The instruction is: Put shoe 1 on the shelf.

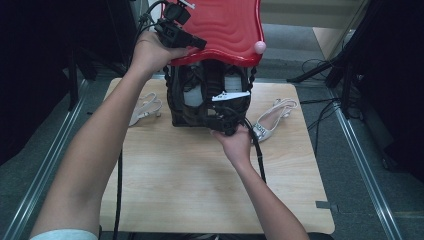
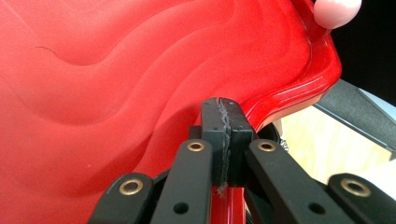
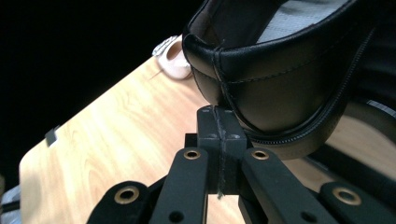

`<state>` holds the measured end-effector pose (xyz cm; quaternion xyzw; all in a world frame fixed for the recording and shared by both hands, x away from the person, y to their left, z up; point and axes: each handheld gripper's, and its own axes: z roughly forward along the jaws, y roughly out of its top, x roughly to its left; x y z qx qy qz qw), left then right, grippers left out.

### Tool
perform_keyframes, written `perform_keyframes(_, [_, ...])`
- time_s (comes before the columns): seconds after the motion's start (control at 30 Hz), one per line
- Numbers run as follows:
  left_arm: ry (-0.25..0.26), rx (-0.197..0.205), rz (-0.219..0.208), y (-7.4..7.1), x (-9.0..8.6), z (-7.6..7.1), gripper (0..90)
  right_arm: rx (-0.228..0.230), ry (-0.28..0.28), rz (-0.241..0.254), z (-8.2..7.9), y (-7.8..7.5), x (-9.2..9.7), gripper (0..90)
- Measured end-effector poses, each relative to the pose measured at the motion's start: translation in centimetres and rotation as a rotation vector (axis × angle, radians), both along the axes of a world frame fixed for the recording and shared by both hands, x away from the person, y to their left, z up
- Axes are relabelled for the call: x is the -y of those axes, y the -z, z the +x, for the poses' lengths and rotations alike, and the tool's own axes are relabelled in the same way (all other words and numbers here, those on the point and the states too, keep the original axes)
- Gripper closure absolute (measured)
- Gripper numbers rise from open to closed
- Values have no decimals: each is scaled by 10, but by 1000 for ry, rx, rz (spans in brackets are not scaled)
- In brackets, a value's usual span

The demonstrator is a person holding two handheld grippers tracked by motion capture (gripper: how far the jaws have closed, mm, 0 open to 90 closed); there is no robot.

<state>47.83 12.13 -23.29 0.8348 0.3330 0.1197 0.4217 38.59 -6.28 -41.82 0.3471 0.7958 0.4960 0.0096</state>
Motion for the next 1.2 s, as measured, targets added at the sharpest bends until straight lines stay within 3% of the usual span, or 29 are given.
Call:
perform_keyframes(0.23, [-12,21,17,1,2,-1,900,-14,32,51,18,-1,-2,900])
perform_keyframes(0.73, [-14,16,15,1,2,0,900,-6,77,30,40,-9,-26,900])
perform_keyframes(0.93, [-20,3,7,0,1,-1,889,-38,89,4,51,-4,-34,900])
perform_keyframes(1.2, [-37,3,-32,-1,0,-3,793,16,85,-20,38,-2,-25,900])
